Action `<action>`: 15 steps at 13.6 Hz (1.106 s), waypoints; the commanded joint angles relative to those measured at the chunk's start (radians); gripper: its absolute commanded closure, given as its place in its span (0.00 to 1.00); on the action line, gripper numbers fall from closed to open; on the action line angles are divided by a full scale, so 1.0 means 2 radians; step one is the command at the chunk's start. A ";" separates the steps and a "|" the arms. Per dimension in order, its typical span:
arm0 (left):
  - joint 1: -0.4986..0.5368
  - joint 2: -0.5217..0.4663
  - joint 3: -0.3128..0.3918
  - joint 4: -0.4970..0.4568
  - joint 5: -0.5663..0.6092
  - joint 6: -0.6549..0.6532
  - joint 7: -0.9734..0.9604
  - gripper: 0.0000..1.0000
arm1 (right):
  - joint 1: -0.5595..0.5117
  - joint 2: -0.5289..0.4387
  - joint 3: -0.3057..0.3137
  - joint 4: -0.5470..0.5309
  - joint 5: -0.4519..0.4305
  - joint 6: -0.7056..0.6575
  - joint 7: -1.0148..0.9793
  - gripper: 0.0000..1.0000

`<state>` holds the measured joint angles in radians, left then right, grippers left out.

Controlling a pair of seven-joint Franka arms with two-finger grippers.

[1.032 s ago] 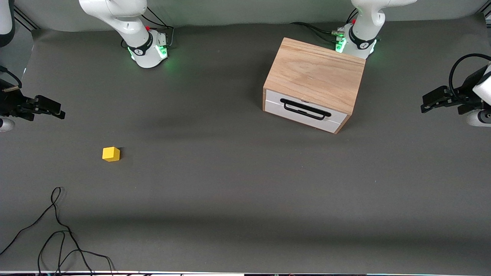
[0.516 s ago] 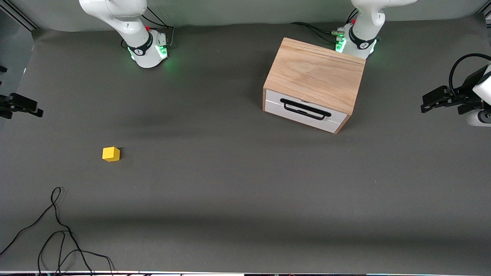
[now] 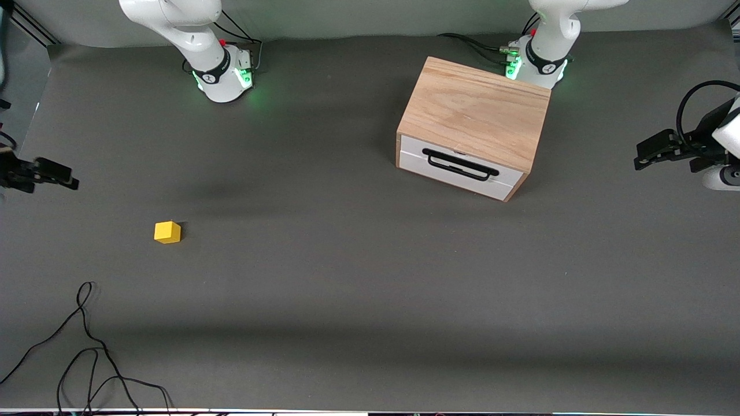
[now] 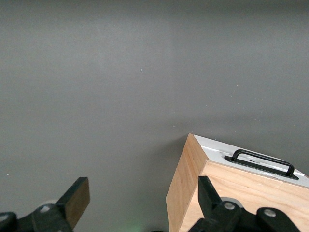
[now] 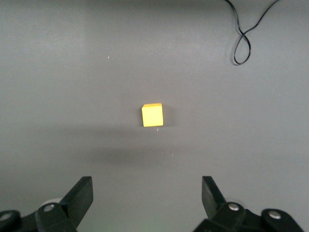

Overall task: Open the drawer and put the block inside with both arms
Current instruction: 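Reach the right gripper down over the yellow cube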

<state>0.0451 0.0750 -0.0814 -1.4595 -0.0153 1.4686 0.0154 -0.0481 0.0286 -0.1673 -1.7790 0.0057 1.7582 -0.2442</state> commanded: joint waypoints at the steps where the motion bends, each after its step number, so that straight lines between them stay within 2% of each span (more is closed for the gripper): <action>1: 0.003 -0.015 -0.001 -0.012 0.002 0.001 0.007 0.00 | 0.009 -0.004 -0.001 -0.078 0.001 0.089 -0.008 0.00; 3: 0.003 -0.015 -0.001 -0.012 0.002 0.001 0.007 0.00 | 0.009 0.003 -0.001 -0.129 0.003 0.155 -0.008 0.00; 6: 0.003 -0.015 -0.001 -0.012 0.002 0.001 0.007 0.00 | 0.010 0.030 0.000 -0.177 0.026 0.238 -0.008 0.00; 9: 0.003 -0.015 -0.001 -0.012 0.002 0.001 0.007 0.00 | 0.022 0.053 -0.001 -0.229 0.029 0.330 -0.009 0.00; 15: 0.003 -0.015 -0.001 -0.012 0.002 0.000 0.007 0.00 | 0.020 0.113 -0.001 -0.233 0.029 0.388 -0.015 0.00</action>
<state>0.0451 0.0749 -0.0815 -1.4595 -0.0153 1.4684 0.0155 -0.0088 0.2266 -0.1622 -2.2476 0.0420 2.4980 -0.2442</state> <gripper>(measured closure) 0.000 0.000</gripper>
